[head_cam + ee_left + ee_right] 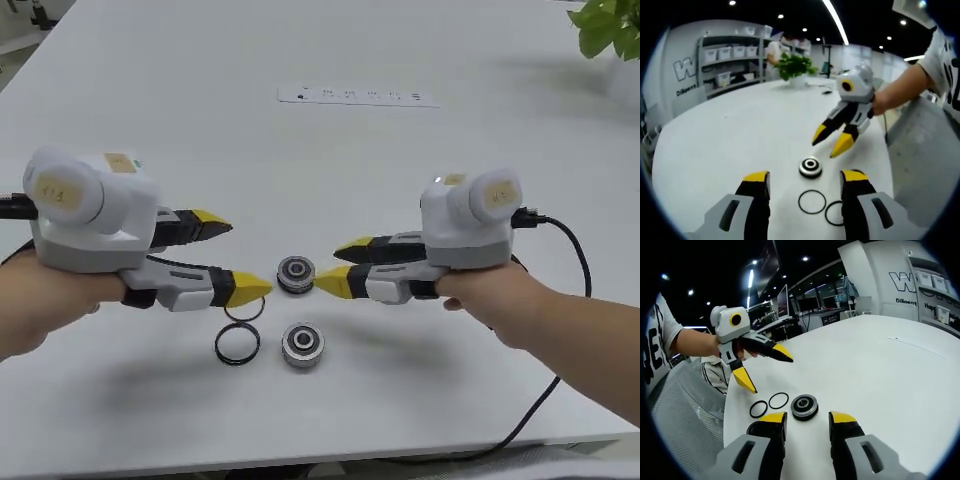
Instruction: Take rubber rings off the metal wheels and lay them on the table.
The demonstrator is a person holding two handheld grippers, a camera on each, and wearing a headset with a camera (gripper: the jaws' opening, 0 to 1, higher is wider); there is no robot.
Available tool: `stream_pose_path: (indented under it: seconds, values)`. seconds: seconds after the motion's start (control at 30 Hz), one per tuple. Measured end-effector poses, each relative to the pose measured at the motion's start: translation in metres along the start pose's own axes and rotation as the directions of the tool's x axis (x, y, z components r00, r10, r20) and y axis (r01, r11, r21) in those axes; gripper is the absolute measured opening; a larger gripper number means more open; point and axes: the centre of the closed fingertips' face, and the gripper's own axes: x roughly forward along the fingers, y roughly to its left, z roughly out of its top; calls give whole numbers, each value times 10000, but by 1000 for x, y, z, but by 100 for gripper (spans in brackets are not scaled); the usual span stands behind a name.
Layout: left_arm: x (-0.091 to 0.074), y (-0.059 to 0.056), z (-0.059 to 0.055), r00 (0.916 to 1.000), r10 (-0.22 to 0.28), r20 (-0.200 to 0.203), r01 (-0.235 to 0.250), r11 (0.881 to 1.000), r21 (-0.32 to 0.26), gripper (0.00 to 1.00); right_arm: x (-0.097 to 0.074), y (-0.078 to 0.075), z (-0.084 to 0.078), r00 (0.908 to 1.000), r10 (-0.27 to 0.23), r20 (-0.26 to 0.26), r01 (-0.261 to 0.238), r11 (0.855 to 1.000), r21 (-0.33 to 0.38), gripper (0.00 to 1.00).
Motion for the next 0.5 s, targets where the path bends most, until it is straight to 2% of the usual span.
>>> stream_pose_path:
  seconds: [0.5]
  values:
    - [19, -5, -3, 9998, -186, -121, 185, 9998, -56, 52, 10, -1, -10, 9995, -54, -323, 37, 9986, -518, 27]
